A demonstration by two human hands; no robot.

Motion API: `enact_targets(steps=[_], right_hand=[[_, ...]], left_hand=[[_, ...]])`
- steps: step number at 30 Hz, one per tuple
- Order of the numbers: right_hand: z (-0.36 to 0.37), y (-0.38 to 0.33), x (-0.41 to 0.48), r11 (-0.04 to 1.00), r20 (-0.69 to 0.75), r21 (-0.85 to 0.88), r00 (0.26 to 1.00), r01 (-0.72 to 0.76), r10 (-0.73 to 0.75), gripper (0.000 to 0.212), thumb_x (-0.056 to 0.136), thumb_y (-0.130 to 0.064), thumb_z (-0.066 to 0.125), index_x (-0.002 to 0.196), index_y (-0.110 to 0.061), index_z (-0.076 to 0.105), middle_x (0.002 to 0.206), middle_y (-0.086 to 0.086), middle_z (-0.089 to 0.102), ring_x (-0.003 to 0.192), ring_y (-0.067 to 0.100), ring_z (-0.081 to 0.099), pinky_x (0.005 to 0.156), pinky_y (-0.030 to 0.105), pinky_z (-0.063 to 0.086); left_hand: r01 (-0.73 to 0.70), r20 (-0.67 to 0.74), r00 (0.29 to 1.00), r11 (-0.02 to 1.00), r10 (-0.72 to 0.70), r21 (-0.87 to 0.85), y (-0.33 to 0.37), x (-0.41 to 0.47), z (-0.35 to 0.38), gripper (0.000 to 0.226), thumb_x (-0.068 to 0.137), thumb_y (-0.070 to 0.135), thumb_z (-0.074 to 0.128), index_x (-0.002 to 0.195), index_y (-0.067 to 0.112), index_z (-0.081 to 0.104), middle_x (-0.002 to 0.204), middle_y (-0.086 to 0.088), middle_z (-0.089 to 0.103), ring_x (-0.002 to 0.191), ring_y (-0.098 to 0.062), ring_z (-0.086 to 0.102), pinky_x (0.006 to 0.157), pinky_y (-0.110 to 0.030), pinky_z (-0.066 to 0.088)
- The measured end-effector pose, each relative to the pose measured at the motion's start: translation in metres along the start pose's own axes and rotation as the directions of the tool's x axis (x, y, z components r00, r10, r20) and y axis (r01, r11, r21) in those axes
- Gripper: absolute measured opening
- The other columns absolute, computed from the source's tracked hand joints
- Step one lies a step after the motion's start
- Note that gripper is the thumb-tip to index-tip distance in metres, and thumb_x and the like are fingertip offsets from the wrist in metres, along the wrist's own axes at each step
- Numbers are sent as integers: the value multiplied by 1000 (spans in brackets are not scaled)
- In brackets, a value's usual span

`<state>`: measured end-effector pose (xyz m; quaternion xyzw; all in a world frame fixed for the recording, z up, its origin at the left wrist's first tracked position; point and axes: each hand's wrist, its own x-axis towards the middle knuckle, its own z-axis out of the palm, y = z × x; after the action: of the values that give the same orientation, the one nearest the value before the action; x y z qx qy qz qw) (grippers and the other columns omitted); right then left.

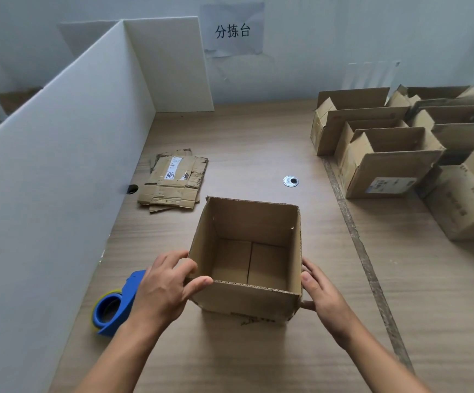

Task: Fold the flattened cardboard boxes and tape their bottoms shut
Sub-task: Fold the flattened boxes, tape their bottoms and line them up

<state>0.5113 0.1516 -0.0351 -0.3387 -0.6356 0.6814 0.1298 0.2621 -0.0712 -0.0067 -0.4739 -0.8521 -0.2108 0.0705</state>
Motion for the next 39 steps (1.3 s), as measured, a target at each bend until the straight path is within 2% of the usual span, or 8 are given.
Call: enact_targets(steps=[6, 13, 17, 20, 25, 30, 35, 39], right_hand=[[-2, -1, -3, 1000, 12, 31, 1000, 2, -3, 84, 71, -85, 55, 142, -42, 45, 139, -18, 56, 126, 7, 56, 96, 52, 54], [-3, 5, -11, 996, -4, 82, 999, -33, 33, 85, 69, -90, 49, 140, -42, 48, 135, -14, 61, 121, 8, 60, 89, 39, 53], [-7, 25, -14, 996, -62, 51, 995, -74, 77, 31, 100, -34, 54, 131, -39, 58, 128, -11, 65, 112, 1, 63, 83, 31, 52], [-12, 48, -17, 991, -34, -57, 992, -119, 117, 52, 92, -4, 54, 127, -41, 57, 129, -11, 64, 109, 0, 63, 84, 26, 51], [-3, 68, -19, 952, 129, -298, 986, -66, 109, 71, 80, -16, 67, 143, -36, 42, 143, -14, 51, 131, 7, 51, 94, 6, 41], [15, 66, -8, 963, -7, -266, 999, -36, 35, 82, 56, -77, 77, 121, -29, 62, 122, -14, 66, 119, 5, 58, 101, 34, 48], [18, 50, -6, 966, 36, -259, 999, 30, -22, 101, 63, -62, 80, 149, -39, 32, 141, -23, 46, 127, -4, 49, 103, 17, 41], [19, 47, -5, 979, 30, -206, 1000, 1, 5, 114, 58, -65, 78, 154, -25, 31, 141, -12, 52, 119, -14, 51, 94, 6, 41]], left_hand=[[79, -21, 997, 997, -78, 22, 12, -1, 3, 66, 89, 81, 27, 72, 25, 58, 83, 16, 44, 80, -21, 52, 63, -36, 48], [368, 226, 929, 804, -294, -467, 10, -15, -2, 89, 66, 89, 52, 145, 54, 32, 134, 21, 49, 121, 6, 46, 98, -25, 41], [402, 260, 915, 644, -308, -651, 4, -36, 4, 90, 56, 92, 61, 138, 66, 32, 135, 15, 54, 117, 10, 52, 85, -14, 47], [409, 274, 912, 622, -305, -668, 1, -53, 8, 91, 56, 90, 64, 138, 59, 40, 130, 8, 62, 114, 3, 60, 82, -12, 49], [424, 211, 897, 626, -388, -655, 8, -43, 8, 63, 56, 95, 56, 111, 64, 60, 102, 19, 72, 95, -1, 68, 79, -10, 50], [373, 195, 927, 730, -321, -572, 25, -6, 4, 93, 67, 93, 47, 141, 38, 45, 135, 11, 50, 126, -9, 50, 100, -34, 47], [217, 154, 975, 800, -157, -559, 32, -1, -8, 60, 81, 76, 53, 135, 49, 49, 141, 24, 45, 133, 1, 43, 100, -28, 45], [427, 265, 852, 306, -452, -851, 23, -13, 2, 54, 87, 51, 53, 138, 33, 52, 130, 8, 62, 125, -10, 56, 96, -32, 47]])
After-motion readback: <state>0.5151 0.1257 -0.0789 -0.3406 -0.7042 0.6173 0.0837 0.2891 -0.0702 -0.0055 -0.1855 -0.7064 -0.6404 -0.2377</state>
